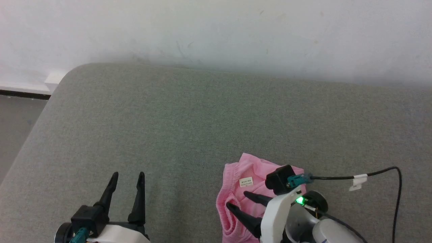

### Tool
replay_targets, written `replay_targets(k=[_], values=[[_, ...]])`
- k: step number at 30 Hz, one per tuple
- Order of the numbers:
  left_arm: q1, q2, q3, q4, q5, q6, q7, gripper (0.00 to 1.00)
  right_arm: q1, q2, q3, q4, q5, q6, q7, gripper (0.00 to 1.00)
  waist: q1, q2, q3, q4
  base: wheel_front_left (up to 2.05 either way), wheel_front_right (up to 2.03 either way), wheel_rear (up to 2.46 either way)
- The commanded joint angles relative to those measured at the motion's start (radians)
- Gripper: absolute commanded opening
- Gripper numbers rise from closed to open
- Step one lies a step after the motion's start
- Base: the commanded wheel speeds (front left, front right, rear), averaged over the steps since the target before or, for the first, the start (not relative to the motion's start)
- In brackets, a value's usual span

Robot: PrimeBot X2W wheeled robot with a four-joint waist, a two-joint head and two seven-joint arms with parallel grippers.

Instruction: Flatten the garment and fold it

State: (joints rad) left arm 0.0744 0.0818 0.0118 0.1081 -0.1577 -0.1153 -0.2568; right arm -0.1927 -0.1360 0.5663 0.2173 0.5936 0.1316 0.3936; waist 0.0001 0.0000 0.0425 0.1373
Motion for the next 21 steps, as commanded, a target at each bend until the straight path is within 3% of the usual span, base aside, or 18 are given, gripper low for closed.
replay_targets(k=[1,4,7,15,21], values=[[-0.005,-0.005,0.004,0.003,0.009,-0.008,-0.005,1.00,-0.013,-0.012,0.003,-0.013,-0.012,-0.001,-0.011,1.00,-0.0001,0.0000,-0.007,-0.007,0.00,0.00,0.00],[-0.005,-0.006,0.013,0.003,0.010,-0.008,-0.005,1.00,0.001,-0.059,0.000,-0.098,-0.094,-0.001,-0.077,1.00,-0.0001,0.0000,-0.014,-0.021,0.00,0.00,0.00],[-0.006,-0.008,0.023,0.002,0.011,-0.008,-0.005,1.00,0.048,-0.064,-0.093,-0.170,-0.182,-0.001,-0.165,1.00,-0.0001,0.0000,-0.018,-0.035,0.00,0.00,0.00],[-0.003,-0.014,0.043,-0.006,0.013,-0.008,-0.005,1.00,0.234,0.026,-0.454,-0.292,-0.380,-0.001,-0.319,1.00,-0.0001,0.0000,-0.030,-0.068,0.00,0.00,0.00],[0.008,-0.018,0.056,-0.009,0.009,-0.007,-0.005,1.00,0.319,0.055,-0.646,-0.366,-0.430,-0.001,-0.322,1.00,-0.0001,0.0000,-0.036,-0.093,0.00,0.00,0.00]])
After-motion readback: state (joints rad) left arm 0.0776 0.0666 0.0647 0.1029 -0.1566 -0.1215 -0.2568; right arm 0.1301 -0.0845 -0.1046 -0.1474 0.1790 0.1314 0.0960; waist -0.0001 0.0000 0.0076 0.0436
